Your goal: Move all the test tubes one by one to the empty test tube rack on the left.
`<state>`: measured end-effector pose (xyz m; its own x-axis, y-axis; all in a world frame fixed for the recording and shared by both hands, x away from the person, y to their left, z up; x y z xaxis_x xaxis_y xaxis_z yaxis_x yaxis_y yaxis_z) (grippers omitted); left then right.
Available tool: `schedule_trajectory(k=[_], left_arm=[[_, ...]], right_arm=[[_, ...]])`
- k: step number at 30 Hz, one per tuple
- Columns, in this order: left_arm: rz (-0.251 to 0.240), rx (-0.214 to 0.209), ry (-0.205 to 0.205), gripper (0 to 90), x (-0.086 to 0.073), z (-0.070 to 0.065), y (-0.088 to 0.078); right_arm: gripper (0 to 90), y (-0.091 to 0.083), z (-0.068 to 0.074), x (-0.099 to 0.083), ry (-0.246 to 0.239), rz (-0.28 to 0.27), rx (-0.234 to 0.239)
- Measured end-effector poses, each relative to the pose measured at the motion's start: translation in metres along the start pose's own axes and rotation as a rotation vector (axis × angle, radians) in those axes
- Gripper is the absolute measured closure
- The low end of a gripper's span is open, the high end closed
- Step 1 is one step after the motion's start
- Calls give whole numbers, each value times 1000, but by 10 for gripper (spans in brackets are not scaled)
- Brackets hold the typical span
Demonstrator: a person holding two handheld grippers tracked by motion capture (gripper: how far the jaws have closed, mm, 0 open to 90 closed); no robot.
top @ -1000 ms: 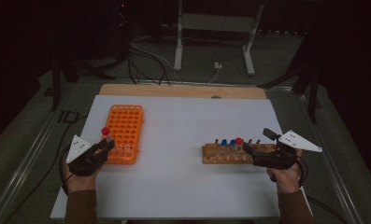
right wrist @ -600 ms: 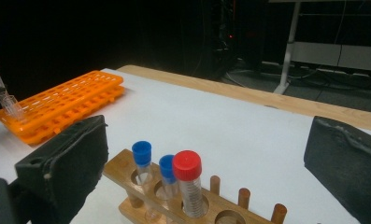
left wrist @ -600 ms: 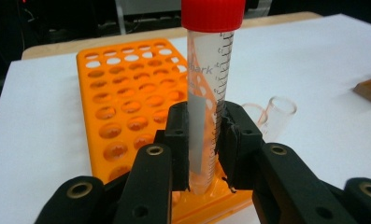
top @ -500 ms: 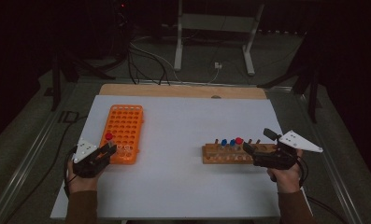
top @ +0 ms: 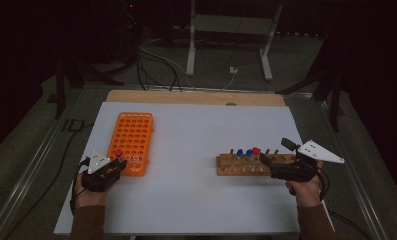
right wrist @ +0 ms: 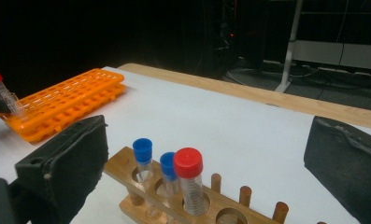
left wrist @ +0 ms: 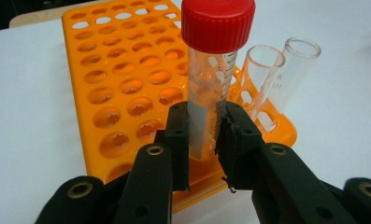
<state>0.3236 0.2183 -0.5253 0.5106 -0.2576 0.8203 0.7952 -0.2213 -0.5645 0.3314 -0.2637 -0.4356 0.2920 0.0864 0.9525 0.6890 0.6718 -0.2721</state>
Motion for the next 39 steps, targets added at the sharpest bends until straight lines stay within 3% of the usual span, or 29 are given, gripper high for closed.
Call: schedule_trajectory(k=[6, 13, 22, 26, 33, 39], left_arm=[[27, 0, 6, 755, -3, 0, 3], [24, -6, -12, 747, -4, 0, 3], [-29, -1, -67, 598, 0, 6, -12], [-89, -7, -106, 519, 6, 8, -24], [-195, -4, -163, 315, 20, 9, -41], [-225, 11, -193, 163, 26, 9, -45]], right_arm=[[1, 0, -1, 0, 3, -1, -3], [1, 0, -2, -1, 3, 1, -3], [5, -3, -8, -2, 3, 10, -15], [64, -1, -14, -7, -5, 43, -43], [203, 13, -13, -23, -21, 120, -24], [428, 21, -11, -34, -50, 164, -11]])
Point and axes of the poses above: each handheld gripper's, and its own axes: y roughly forward along the jaws, x roughly out of its top, z roughly to its left, the point moved 7 cm from there along y, roughly forward along the jaws, and after that the axes turned 8 degrees about x, right-handed, at the moved point
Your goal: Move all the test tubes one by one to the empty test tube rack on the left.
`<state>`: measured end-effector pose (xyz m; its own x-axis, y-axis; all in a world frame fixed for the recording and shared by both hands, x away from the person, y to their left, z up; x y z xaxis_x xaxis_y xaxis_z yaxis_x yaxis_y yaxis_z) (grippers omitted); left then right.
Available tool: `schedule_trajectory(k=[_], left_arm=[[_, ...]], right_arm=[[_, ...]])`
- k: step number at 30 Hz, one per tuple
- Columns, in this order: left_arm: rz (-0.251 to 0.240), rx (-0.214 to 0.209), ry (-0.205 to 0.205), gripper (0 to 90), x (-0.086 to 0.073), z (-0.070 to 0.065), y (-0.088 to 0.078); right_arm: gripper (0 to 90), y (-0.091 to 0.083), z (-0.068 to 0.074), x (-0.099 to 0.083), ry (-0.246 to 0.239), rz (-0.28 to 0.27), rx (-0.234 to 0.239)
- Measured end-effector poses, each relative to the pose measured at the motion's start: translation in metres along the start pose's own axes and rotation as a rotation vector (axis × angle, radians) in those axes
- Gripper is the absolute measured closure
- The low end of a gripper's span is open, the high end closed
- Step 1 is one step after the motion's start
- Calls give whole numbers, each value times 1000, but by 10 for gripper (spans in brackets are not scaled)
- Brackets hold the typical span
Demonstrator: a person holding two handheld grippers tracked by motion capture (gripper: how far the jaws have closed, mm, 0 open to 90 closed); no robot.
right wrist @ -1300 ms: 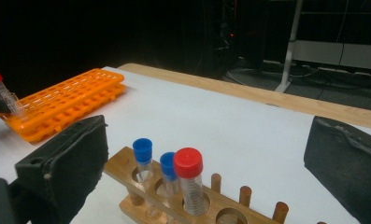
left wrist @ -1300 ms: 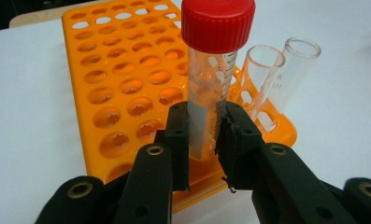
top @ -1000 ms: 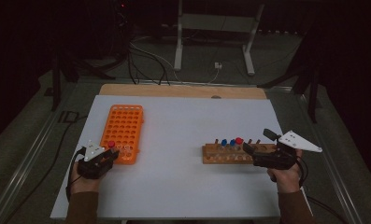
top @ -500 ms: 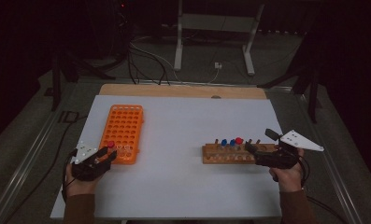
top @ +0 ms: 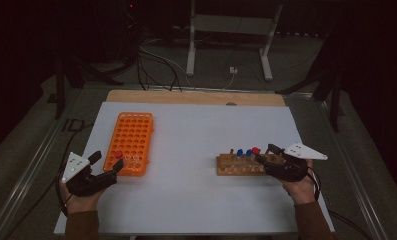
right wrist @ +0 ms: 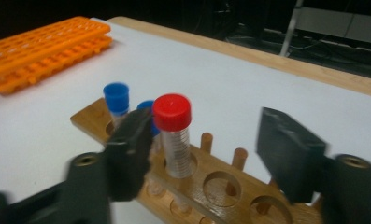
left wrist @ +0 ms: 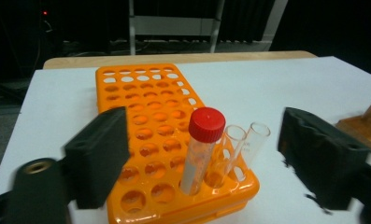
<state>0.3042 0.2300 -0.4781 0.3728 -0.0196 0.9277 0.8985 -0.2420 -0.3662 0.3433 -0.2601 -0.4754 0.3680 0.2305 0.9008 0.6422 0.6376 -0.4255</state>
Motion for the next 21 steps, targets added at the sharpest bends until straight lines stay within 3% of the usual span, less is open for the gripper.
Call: schedule_trajectory(k=[4, 11, 21], left_arm=[[-2, -6, -3, 97, 1, -3, 1], [-6, -12, 0, 74, 2, -6, 2], [-9, -17, 3, 61, 2, -9, 3]], right_arm=[[523, 7, 3, -5, -24, 24, 17], [641, 15, 4, -11, -31, 56, 30], [703, 23, 3, -13, -25, 65, 34]])
Point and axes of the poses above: each handheld gripper's, and its own axes: y roughly forward along the jaws, x roughly out of its top, z roughly to its left, the point moved 7 cm from there along y, roughly forward along the jaws, and after that the axes turned 8 degrees about x, right-handed, at the moved point
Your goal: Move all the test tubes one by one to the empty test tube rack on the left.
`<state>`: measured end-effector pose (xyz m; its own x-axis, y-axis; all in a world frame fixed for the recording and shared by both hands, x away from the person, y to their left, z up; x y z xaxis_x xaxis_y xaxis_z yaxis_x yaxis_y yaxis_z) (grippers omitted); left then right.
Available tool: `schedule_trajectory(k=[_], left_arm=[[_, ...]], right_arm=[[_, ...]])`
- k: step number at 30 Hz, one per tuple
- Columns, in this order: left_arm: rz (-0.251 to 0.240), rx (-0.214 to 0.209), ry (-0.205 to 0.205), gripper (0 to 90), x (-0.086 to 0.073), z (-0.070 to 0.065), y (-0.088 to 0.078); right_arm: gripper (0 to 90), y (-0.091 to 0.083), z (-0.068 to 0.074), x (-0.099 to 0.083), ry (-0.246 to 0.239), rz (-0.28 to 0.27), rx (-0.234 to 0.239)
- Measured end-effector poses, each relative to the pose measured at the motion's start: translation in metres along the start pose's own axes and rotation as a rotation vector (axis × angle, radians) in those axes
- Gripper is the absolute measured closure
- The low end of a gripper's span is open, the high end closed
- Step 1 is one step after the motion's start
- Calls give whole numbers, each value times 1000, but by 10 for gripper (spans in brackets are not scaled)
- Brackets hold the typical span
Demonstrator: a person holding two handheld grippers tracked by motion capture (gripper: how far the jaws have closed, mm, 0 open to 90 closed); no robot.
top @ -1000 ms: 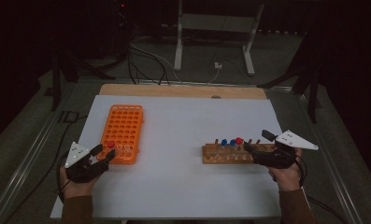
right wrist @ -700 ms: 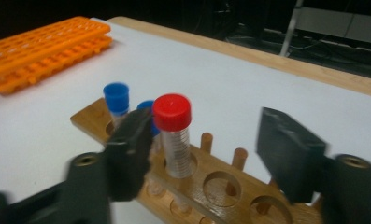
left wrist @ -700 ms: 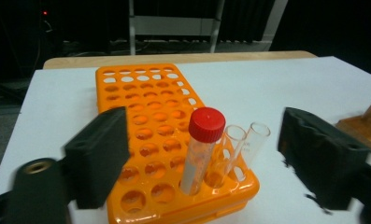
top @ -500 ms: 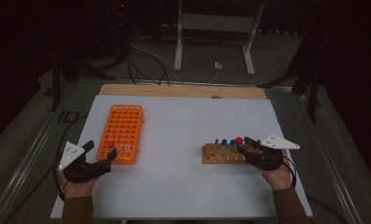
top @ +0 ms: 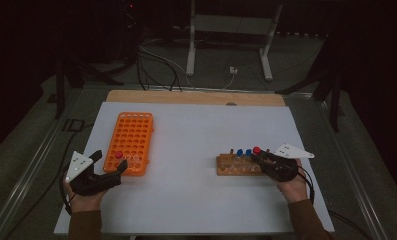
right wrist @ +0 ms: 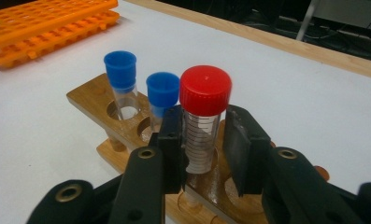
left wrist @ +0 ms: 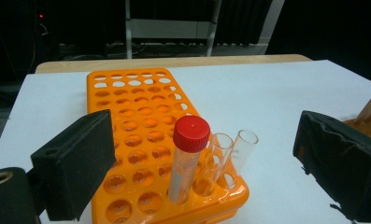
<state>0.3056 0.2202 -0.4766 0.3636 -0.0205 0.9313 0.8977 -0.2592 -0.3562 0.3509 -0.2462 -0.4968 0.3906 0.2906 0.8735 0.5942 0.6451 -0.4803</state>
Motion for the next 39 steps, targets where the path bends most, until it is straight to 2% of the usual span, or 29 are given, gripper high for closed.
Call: schedule_trajectory(k=[11, 19, 39], left_arm=[[-3, -1, 2, 39, 1, -1, 0], [-7, -5, 8, 30, 2, -5, 0], [-26, -13, 43, 5, 18, -20, 2]], right_arm=[[745, 4, 1, 0, 0, -1, 5], [748, -2, 1, 3, -1, -14, -3], [749, -28, 11, 38, -25, -78, 0]])
Point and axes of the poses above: each handheld gripper's, and its own axes: y roughly forward along the jaws, x roughly out of its top, z roughly to its left, the point moved 7 cm from there along y, roughly forward along the jaws, and after that the axes turned 8 degrees about x, right-handed, at the moved point
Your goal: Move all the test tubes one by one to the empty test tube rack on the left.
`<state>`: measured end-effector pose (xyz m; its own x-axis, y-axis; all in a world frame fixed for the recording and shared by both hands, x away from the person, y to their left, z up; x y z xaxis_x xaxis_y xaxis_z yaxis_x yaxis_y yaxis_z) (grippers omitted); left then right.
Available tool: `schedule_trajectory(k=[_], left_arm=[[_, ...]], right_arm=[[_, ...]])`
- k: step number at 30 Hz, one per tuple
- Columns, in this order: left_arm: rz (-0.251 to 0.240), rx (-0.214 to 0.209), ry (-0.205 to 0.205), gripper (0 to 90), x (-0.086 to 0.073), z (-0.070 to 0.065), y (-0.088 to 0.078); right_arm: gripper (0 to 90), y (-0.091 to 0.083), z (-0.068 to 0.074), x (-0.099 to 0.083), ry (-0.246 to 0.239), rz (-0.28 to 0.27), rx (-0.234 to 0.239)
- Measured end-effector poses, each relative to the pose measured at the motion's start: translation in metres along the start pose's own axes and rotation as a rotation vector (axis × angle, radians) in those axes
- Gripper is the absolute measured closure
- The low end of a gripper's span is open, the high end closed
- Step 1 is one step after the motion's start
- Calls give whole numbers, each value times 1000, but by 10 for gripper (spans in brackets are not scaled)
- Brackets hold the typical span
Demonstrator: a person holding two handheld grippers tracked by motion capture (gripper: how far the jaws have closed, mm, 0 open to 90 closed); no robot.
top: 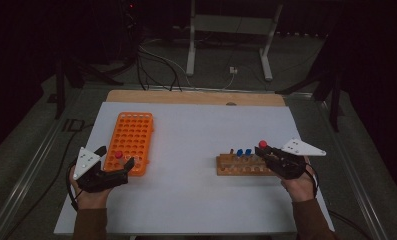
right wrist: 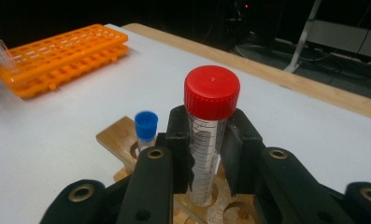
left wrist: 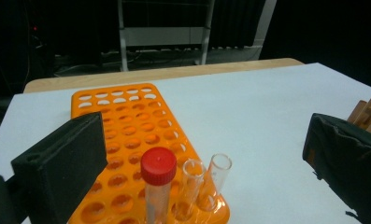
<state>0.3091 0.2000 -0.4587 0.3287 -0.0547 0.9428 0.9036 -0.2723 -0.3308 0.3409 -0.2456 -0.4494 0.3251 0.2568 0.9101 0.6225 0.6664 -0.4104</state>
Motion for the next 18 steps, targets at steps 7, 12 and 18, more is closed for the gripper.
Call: schedule_trajectory(k=[7, 12, 18], left_arm=[[-2, -7, 9, 5, 4, -6, 3], [0, -10, 14, 5, 4, -10, 5], [0, -13, 23, 5, 5, -15, 7]], right_arm=[[748, -11, 4, 13, -6, -35, 5], [748, -14, 8, 18, -8, -42, 21], [748, -11, 15, 19, -8, -37, 52]])
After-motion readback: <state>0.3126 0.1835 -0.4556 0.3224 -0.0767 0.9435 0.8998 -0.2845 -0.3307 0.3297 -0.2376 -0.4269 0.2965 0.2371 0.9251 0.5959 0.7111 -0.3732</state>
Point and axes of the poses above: each handheld gripper's, and its own axes: y roughly forward along the jaws, x roughly out of its top, z roughly to its left, the point moved 7 cm from there along y, roughly forward along the jaws, and after that the axes turned 8 degrees about x, right-handed, at the moved point
